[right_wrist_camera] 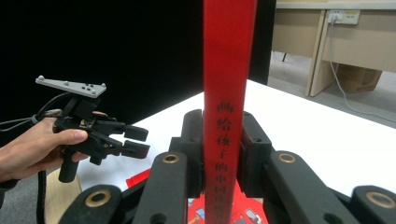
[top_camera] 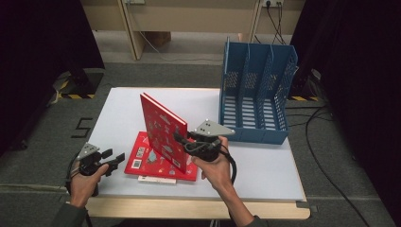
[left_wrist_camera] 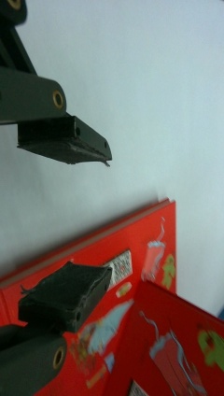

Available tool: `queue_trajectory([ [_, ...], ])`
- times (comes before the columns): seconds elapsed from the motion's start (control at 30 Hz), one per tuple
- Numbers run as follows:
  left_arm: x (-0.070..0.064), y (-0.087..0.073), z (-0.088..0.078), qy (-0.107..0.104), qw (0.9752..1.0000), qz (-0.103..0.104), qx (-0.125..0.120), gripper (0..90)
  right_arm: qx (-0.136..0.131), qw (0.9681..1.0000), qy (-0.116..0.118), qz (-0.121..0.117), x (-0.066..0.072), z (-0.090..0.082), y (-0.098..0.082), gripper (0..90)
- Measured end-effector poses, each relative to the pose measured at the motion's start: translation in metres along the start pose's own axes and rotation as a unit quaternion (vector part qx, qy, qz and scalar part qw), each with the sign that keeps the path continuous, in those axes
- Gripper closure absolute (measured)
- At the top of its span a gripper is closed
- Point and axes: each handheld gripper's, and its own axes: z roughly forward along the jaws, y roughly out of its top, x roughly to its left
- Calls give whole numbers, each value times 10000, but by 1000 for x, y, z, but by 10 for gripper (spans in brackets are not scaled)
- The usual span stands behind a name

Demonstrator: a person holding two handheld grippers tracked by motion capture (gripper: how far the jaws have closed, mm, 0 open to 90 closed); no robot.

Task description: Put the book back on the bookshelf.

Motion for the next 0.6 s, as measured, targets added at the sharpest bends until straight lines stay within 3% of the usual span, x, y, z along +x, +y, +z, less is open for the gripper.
queue_trajectory([
  [0.2, 7, -5, 2, 84, 9992, -9, 380, 331, 11, 10000, -50, 6, 0, 11, -9, 754],
  [0.6, 8, -8, 7, 193, 9977, 77, 646, 294, 59, 10000, -69, 14, 0, 26, -24, 753],
])
